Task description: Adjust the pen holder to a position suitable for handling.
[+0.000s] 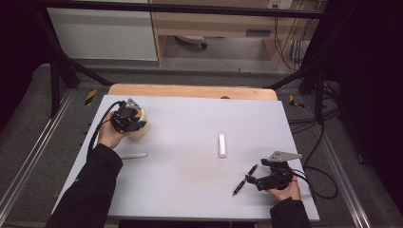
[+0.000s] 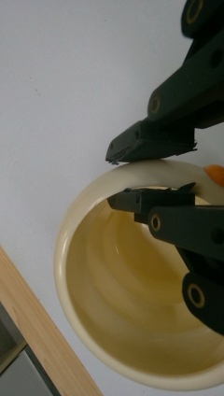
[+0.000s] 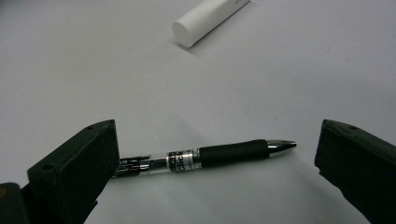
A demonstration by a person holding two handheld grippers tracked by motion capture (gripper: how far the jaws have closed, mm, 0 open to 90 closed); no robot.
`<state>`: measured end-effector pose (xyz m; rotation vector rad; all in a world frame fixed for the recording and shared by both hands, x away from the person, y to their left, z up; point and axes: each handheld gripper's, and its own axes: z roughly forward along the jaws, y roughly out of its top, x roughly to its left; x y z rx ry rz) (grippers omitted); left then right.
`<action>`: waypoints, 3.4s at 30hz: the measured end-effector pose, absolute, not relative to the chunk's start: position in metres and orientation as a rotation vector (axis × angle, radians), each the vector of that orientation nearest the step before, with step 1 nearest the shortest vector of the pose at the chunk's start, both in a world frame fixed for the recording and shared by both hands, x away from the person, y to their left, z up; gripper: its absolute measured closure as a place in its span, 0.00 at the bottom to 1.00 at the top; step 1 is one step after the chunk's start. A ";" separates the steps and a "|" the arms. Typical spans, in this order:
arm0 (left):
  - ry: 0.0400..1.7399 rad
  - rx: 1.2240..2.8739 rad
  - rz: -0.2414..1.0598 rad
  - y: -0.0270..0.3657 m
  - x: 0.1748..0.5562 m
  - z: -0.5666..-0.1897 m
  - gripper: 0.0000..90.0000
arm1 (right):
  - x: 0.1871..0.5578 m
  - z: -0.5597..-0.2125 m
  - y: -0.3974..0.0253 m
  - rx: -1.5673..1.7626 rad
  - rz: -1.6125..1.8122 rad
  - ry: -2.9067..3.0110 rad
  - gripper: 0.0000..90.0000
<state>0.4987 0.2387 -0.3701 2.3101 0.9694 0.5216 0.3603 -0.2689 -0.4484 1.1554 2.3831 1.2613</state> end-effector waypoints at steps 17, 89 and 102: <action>0.977 2.329 0.513 0.238 0.492 -0.367 0.85 | 0.360 -0.448 -0.269 1.158 1.269 2.383 0.01; 0.780 2.334 0.349 0.073 0.460 -0.365 0.84 | 0.360 -0.448 -0.269 1.155 1.264 2.387 0.01; 0.806 2.300 0.370 0.070 0.468 -0.369 0.82 | 0.360 -0.447 -0.269 1.153 1.266 2.388 0.01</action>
